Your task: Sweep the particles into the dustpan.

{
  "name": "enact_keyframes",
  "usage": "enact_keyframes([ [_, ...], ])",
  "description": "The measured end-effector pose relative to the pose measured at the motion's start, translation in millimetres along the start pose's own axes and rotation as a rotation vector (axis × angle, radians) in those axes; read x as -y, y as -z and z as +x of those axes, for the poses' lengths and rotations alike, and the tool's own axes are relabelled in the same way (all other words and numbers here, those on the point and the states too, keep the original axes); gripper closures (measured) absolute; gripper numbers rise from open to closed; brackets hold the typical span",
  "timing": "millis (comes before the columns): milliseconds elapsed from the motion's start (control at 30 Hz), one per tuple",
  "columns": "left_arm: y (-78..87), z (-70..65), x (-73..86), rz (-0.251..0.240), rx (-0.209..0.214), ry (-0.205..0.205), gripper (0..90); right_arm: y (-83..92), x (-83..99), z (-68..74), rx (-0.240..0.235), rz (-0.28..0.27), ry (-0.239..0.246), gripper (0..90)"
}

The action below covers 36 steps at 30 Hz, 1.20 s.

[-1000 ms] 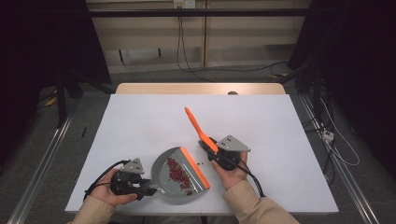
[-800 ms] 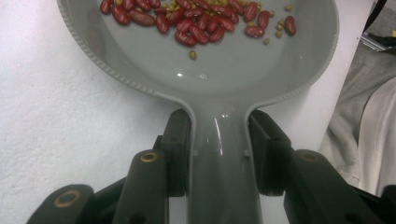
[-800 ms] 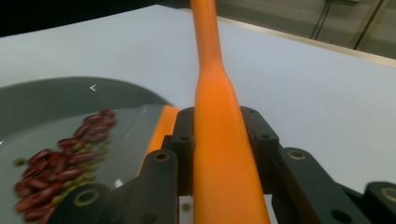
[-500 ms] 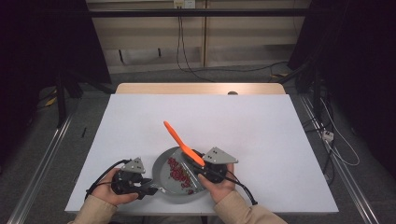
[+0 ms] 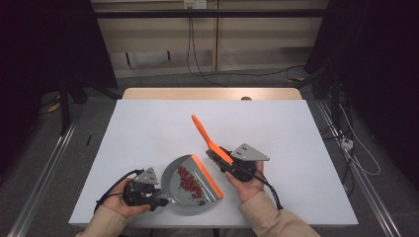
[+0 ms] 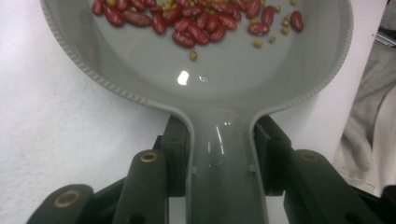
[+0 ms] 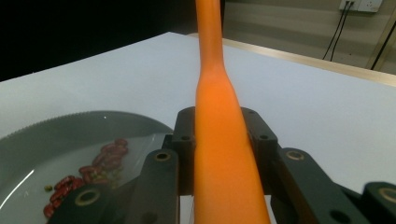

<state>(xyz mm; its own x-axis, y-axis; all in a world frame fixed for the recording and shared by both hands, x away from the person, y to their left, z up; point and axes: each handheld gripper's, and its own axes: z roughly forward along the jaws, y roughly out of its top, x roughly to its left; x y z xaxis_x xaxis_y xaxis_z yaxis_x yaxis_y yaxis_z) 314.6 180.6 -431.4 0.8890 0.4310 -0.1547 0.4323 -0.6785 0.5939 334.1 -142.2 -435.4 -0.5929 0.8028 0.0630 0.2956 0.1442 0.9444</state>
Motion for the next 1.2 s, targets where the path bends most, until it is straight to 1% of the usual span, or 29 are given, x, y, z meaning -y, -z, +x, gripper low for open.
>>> enact_keyframes([
  [33, 0.1, 1.2, 0.2, 0.002, -0.012, -0.004, 63.1, 1.3, 0.5, -2.0, 0.003, 0.002, 0.0, 70.8],
  [67, -0.1, 1.8, 0.8, -0.006, -0.028, 0.0, 63.2, 2.8, 1.2, -4.4, 0.01, 0.002, -0.001, 70.9],
  [133, -0.2, 3.2, 1.6, -0.019, -0.043, 0.005, 63.2, 5.6, 2.6, -9.6, 0.02, 0.007, 0.0, 70.8],
  [167, 0.0, 3.4, 2.0, -0.033, -0.062, 0.003, 63.2, 6.5, 3.0, -11.3, 0.023, 0.007, 0.001, 70.9],
  [233, 0.8, 4.0, 2.0, -0.052, -0.077, 0.0, 63.3, 8.3, 3.5, -15.5, 0.033, 0.011, 0.001, 70.8],
  [267, 1.4, 4.2, 2.0, -0.065, -0.089, 0.009, 63.3, 9.2, 3.6, -17.4, 0.035, 0.009, -0.006, 70.9],
  [300, 2.0, 5.4, 2.2, -0.077, -0.082, 0.011, 63.2, 10.2, 3.3, -19.3, 0.038, 0.008, -0.004, 70.8],
  [333, 2.6, 6.6, 2.0, -0.082, -0.085, 0.013, 63.2, 11.1, 2.9, -20.6, 0.043, 0.008, -0.009, 70.9],
  [400, 3.1, 8.3, 2.2, -0.105, -0.095, 0.035, 63.2, 12.4, 2.3, -23.1, 0.046, 0.009, -0.006, 70.9],
  [467, 4.7, 11.4, 2.2, -0.119, -0.109, 0.041, 63.2, 13.9, 2.0, -25.7, 0.047, 0.008, -0.004, 70.9],
  [567, 7.2, 15.4, 1.8, -0.166, -0.13, 0.082, 63.2, 16.6, 1.6, -29.5, 0.052, 0.005, -0.009, 70.9],
  [600, 8.7, 16.9, 1.1, -0.168, -0.145, 0.089, 63.2, 17.6, 1.5, -31.2, 0.052, 0.002, -0.011, 70.9],
  [633, 9.0, 18.5, 0.9, -0.182, -0.164, 0.096, 63.2, 18.6, 1.4, -32.5, 0.054, 0.001, -0.013, 70.9],
  [700, 10.3, 22.4, 0.6, -0.202, -0.195, 0.122, 63.2, 20.7, 1.1, -35.3, 0.059, 0.001, -0.011, 70.9],
  [733, 10.8, 24.6, 0.7, -0.21, -0.202, 0.143, 63.2, 21.8, 1.0, -36.7, 0.059, 0.002, -0.014, 70.9],
  [767, 11.4, 27.4, 1.0, -0.217, -0.214, 0.149, 63.2, 22.8, 1.0, -38.3, 0.06, 0.002, -0.012, 70.9],
  [800, 11.1, 29.2, 1.5, -0.232, -0.231, 0.168, 63.2, 23.9, 1.0, -39.8, 0.064, 0.0, -0.014, 70.9],
  [833, 12.0, 32.1, 1.8, -0.227, -0.246, 0.176, 63.2, 25.0, 1.0, -41.8, 0.062, 0.0, -0.018, 70.9],
  [900, 11.8, 36.6, 3.1, -0.245, -0.275, 0.208, 63.2, 27.0, 1.2, -45.2, 0.071, 0.001, -0.019, 70.9],
  [1000, 13.0, 42.5, 4.5, -0.245, -0.31, 0.234, 63.2, 30.2, 1.6, -49.3, 0.078, 0.003, -0.019, 70.9],
  [1033, 13.6, 43.8, 4.7, -0.241, -0.32, 0.237, 63.2, 31.1, 1.5, -50.2, 0.078, 0.002, -0.022, 70.9],
  [1100, 14.2, 46.5, 5.0, -0.247, -0.348, 0.261, 63.2, 32.6, 1.4, -51.5, 0.083, 0.002, -0.022, 70.9],
  [1200, 14.3, 49.6, 5.1, -0.252, -0.374, 0.281, 63.2, 34.0, 1.7, -52.5, 0.081, 0.008, -0.014, 70.9],
])
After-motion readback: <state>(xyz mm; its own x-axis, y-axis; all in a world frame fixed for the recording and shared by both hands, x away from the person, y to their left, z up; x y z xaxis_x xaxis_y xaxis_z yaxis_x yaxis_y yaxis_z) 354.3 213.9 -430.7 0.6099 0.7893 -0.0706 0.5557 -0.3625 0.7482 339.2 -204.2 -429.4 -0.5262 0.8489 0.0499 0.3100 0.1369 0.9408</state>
